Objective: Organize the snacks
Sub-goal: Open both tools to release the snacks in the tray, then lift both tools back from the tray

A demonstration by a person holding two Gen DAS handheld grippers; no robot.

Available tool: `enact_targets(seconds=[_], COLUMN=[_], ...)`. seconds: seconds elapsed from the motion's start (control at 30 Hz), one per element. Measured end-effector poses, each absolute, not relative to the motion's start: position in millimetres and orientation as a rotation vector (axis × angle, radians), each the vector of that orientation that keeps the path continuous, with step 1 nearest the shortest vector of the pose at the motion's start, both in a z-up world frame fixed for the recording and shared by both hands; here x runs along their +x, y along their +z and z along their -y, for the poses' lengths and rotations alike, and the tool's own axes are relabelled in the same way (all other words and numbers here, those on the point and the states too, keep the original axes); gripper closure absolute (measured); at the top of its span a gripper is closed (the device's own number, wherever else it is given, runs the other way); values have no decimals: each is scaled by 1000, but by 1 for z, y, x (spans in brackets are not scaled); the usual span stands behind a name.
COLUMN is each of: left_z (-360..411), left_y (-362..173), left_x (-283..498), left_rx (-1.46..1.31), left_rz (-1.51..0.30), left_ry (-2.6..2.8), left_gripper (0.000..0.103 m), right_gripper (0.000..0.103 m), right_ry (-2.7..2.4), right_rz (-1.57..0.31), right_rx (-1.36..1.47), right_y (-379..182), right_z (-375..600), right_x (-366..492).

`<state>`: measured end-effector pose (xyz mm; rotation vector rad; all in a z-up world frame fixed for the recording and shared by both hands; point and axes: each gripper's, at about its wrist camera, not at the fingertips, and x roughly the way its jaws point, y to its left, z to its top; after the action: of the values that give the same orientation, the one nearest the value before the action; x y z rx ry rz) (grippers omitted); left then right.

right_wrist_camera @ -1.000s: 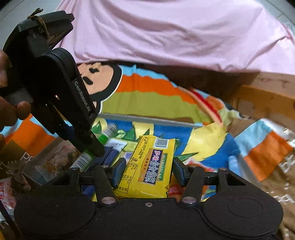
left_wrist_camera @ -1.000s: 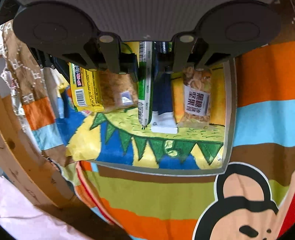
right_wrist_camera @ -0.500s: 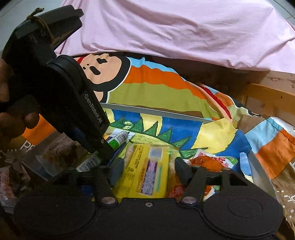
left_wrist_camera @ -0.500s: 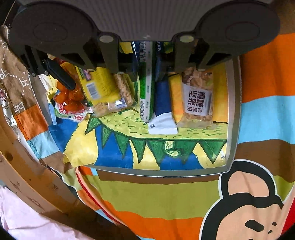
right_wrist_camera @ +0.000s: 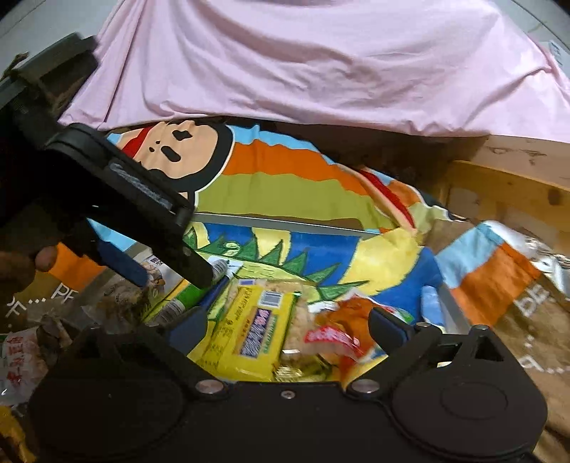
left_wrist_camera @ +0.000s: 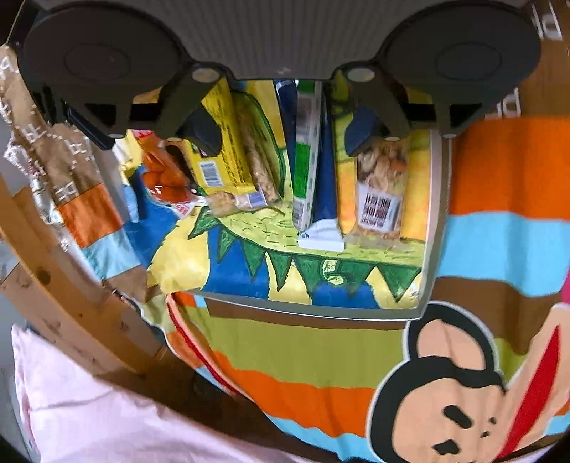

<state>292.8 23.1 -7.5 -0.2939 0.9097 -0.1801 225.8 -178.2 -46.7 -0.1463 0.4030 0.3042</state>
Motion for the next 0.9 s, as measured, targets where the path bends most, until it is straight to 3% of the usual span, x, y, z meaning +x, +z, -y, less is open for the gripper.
enact_targets(seconds=[0.37, 0.9], left_z=[-25, -37], left_y=[10, 30], left_x=[206, 91], left_rx=[-219, -170], left_rz=[-798, -657], left_ry=[-101, 37], left_gripper=[1, 1], right_gripper=[1, 1], right_ry=[261, 313], right_rz=[-398, -309], right_rx=[-42, -9], right_y=[-11, 30], right_z=[209, 194], right_x=[171, 95])
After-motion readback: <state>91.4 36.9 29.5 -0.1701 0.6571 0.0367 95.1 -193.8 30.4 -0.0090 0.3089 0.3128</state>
